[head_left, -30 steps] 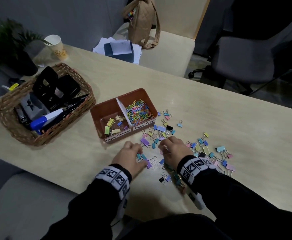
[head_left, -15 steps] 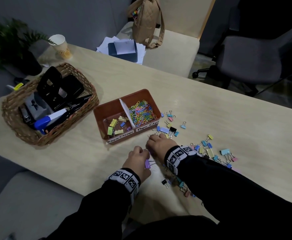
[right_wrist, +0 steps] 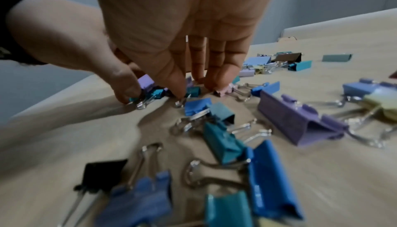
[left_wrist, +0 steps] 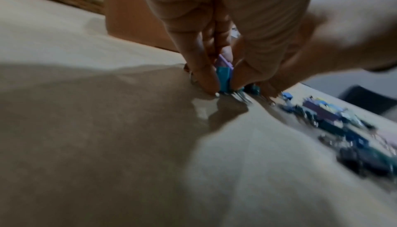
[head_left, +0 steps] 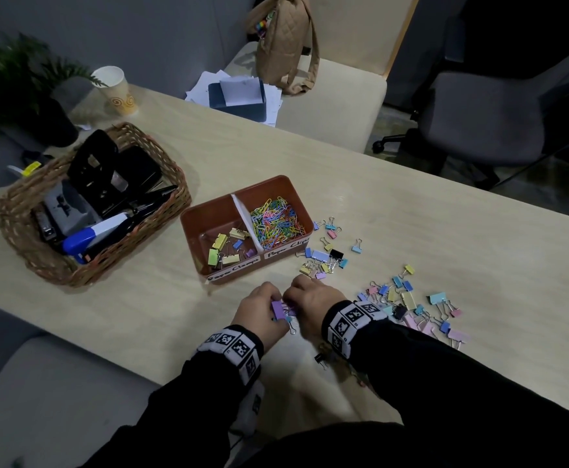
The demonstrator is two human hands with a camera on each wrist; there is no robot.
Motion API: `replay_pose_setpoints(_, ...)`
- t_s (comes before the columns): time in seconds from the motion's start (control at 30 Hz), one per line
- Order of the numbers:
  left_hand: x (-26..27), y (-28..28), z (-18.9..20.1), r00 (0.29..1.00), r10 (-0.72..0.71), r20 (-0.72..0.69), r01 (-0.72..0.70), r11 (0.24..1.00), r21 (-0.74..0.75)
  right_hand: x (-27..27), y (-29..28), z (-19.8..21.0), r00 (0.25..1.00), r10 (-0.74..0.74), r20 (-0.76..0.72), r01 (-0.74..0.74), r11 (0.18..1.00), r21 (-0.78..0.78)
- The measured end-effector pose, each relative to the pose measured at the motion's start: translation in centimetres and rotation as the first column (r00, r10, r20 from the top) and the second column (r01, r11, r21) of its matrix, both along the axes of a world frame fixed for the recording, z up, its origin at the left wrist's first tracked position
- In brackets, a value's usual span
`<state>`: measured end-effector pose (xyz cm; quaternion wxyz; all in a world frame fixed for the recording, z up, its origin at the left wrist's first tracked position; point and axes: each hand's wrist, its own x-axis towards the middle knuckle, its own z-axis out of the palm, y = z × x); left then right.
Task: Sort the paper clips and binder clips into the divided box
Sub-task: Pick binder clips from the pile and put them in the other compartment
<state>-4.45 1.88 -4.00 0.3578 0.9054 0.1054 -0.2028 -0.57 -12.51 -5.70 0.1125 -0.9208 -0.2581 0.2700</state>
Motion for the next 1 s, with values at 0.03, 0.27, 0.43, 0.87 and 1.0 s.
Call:
replay_pose_setpoints(0.03, 0.0, 0.1, 0.3, 0.999, 0.036, 0.017, -0.036, 0.999, -0.029, 0.0, 0.0, 0.1, 1.0, -0.01, -0.004, 0.01, 1.0, 0.006)
replay_pose_setpoints(0.27, 0.6, 2.1, 3.9, 0.992, 0.067, 0.105, -0.066, 0.998, -0.011, 0.2, 0.5, 0.9, 0.998, -0.062, -0.014, 0.061, 0.998, -0.006)
replay_pose_setpoints(0.43, 2.8, 4.9, 7.1, 0.938, 0.2, 0.282, -0.204, 0.979, -0.014, -0.7, 1.0, 2.1, 0.999, -0.054, -0.007, 0.054, 0.997, -0.047)
replay_pose_setpoints(0.87, 2.4, 5.6, 4.5, 0.881, 0.136, 0.454, -0.177, 0.983, 0.05, -0.4, 1.9, 1.1, 0.981, -0.186, -0.061, 0.187, 0.982, 0.014)
replay_pose_setpoints(1.0, 0.2, 3.4, 1.3, 0.976, 0.026, 0.216, -0.046, 0.995, 0.088, -0.6, 1.8, 0.7, 0.973, -0.221, -0.061, 0.222, 0.975, 0.015)
